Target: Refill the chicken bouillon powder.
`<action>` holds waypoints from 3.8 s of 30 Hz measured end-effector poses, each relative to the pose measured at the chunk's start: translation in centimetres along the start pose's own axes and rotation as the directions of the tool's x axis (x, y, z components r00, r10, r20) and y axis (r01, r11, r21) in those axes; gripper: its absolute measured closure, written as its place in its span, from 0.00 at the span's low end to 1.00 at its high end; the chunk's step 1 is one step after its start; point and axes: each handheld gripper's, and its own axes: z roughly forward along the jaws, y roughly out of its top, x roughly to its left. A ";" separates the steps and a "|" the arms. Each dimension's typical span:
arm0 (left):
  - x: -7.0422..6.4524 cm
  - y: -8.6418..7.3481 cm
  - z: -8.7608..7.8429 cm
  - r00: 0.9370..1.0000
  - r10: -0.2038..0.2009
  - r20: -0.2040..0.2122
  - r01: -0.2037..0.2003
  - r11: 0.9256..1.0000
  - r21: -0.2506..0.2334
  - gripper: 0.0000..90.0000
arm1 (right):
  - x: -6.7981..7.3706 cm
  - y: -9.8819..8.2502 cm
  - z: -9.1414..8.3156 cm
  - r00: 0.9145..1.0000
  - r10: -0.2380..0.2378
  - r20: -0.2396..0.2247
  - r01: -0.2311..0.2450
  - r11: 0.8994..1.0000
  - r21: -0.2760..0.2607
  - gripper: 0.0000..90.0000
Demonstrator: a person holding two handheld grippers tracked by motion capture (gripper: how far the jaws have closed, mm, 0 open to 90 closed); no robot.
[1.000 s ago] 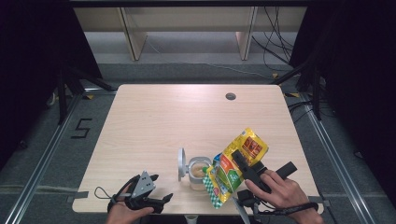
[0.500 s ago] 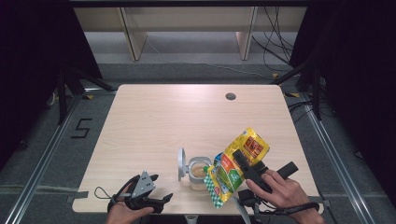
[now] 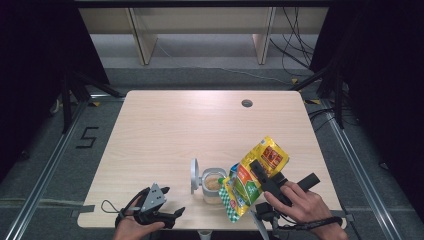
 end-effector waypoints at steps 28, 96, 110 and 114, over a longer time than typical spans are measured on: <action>0.0 0.0 0.0 1.000 0.000 -0.004 0.000 1.000 -0.006 0.20 | 0.4 0.1 0.1 1.000 0.008 0.015 -0.008 1.000 -0.007 0.61; 0.0 -0.1 -0.1 1.000 0.005 -0.005 -0.005 1.000 0.006 0.20 | 0.1 0.1 -0.2 1.000 -0.003 0.021 0.003 1.000 -0.005 0.64; 0.0 -0.1 0.0 1.000 0.001 -0.005 -0.001 1.000 0.004 0.20 | 0.1 -0.1 -0.3 1.000 0.000 0.026 0.000 1.000 0.001 0.64; 0.0 -0.1 0.0 1.000 -0.003 -0.008 0.003 1.000 -0.003 0.20 | 0.0 -0.1 -0.2 1.000 -0.008 0.027 0.008 1.000 -0.002 0.64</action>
